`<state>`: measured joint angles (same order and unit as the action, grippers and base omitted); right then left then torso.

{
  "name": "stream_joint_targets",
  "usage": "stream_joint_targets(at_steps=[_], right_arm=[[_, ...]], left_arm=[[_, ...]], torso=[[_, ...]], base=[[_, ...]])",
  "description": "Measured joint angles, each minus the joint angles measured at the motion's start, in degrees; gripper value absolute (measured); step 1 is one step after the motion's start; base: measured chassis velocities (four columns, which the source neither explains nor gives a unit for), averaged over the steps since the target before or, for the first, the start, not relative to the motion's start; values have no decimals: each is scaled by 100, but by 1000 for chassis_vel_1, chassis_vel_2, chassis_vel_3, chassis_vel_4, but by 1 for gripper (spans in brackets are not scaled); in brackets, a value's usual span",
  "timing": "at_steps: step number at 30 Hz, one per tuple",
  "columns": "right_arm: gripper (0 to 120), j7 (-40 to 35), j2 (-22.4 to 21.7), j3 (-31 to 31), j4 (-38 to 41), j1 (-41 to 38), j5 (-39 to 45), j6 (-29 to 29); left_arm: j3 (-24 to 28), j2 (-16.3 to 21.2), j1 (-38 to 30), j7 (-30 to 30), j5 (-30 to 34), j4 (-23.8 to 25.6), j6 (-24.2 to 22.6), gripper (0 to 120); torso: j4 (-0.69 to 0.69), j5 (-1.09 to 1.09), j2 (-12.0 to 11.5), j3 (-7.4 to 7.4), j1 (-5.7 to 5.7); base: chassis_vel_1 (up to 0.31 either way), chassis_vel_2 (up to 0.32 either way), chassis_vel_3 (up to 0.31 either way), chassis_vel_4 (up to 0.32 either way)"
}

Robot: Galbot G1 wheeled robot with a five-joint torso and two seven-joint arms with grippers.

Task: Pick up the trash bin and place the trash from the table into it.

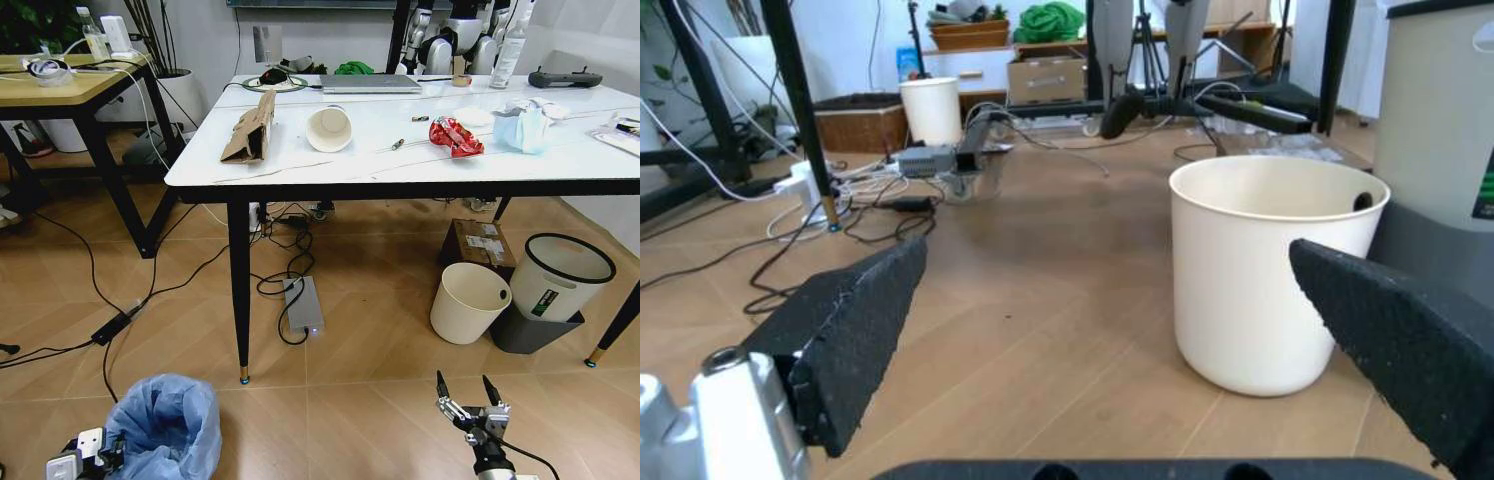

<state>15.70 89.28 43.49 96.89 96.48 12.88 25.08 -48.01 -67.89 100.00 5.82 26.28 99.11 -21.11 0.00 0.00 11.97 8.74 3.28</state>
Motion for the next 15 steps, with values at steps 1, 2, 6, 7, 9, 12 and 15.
stream_joint_targets(at_steps=[1, 2, 6, 7, 9, 12, 15], right_arm=[[100, -2, -5, 3, 8, -3, 2, -5], [100, -3, -7, 5, 11, -5, 2, -10], [100, -5, -12, 13, 12, -14, 6, -18], [100, -5, -12, 15, 8, -17, 7, -18], [100, -5, -13, 18, -11, -18, 7, -18], [100, -6, -15, 23, -34, -19, 7, -18], [100, -6, -20, 29, -62, -32, 6, -17]], left_arm=[[10, -5, -16, -5, -16, -15, 3, 6], [15, -10, -38, -5, -41, -37, 10, 4], [42, -19, -88, -1, -96, -94, 34, 0], [45, -21, -97, 0, -111, -106, 43, 0], [49, -27, -96, -4, -132, -109, 66, 0], [48, -27, -43, -31, -133, -45, 93, 0], [63, -34, 170, -128, -123, 229, 170, 0]], torso=[[0, 0, 1, 0, 0], [-1, 0, 1, 0, 0], [-1, 1, 1, 0, 0], [-1, 1, 1, 0, 0], [-1, 1, 2, 0, 0], [-1, -1, 1, 1, 0], [-1, -1, 1, 1, 0]], base=[[0, 0, 0, 0], [0, 0, 0, 0], [0, 0, 0, 0], [0, 0, 0, 0], [0, 0, 0, 0], [0, 0, 0, 0], [0, 0, 0, 0]])
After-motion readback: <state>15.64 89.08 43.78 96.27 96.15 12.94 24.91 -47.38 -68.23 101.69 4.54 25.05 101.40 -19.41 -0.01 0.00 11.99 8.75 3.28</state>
